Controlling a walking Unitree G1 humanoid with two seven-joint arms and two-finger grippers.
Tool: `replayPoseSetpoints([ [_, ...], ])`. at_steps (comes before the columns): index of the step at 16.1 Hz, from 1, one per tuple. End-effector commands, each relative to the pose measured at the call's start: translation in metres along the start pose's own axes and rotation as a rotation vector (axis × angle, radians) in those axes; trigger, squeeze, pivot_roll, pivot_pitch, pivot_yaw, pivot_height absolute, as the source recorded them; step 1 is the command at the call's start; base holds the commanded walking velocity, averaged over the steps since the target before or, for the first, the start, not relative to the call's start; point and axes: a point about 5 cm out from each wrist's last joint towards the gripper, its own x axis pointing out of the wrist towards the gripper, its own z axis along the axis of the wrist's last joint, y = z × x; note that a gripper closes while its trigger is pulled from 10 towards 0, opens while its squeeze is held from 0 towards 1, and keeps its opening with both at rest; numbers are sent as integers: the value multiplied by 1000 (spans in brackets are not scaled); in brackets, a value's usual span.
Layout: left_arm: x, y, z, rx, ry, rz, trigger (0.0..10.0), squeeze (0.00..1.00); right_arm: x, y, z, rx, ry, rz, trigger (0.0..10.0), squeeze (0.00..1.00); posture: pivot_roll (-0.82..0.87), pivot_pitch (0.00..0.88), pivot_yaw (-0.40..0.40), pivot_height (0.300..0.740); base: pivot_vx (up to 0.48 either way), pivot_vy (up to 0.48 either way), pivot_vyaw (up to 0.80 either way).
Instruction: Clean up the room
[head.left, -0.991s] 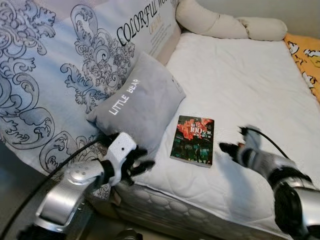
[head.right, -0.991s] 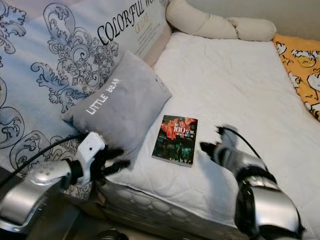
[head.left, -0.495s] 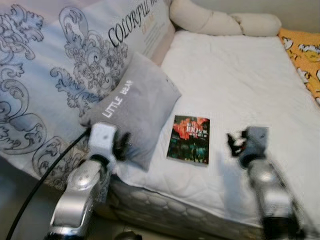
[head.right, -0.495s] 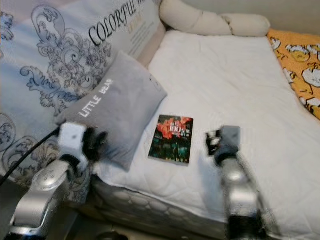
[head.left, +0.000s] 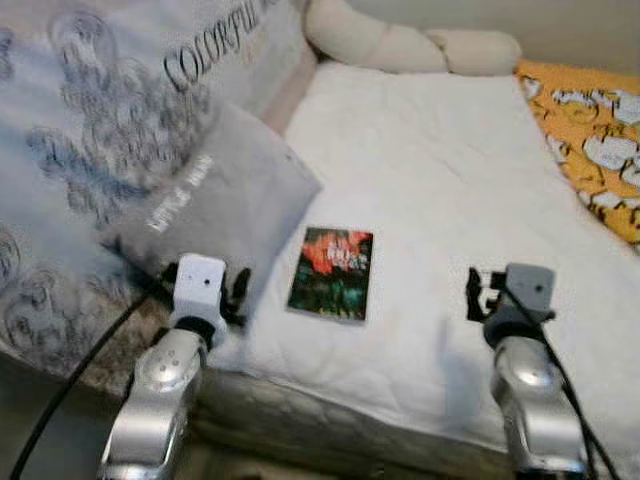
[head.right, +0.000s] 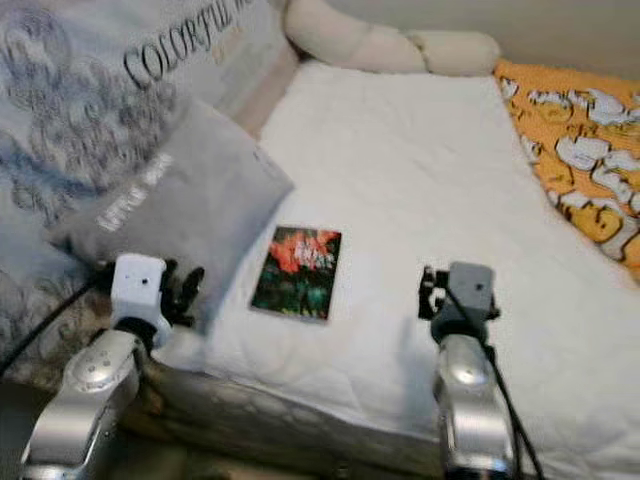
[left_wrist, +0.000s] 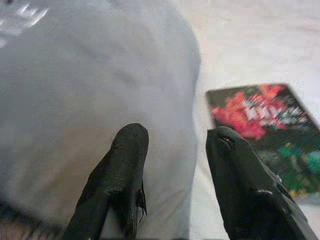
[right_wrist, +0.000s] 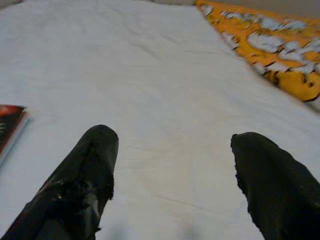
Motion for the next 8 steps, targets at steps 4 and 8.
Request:
replayPoseSetpoints([
  [4,3,6,3,5,-11,37,10000,0,-7,12,6,28,-17,87,10000,1000,-31,0,13,740,0,-454,0],
  [8,8,10,3,8,-17,50,10000,0,-9,11,9,27,-19,70,10000,1000,-51,0,38,740,0,-453,0],
])
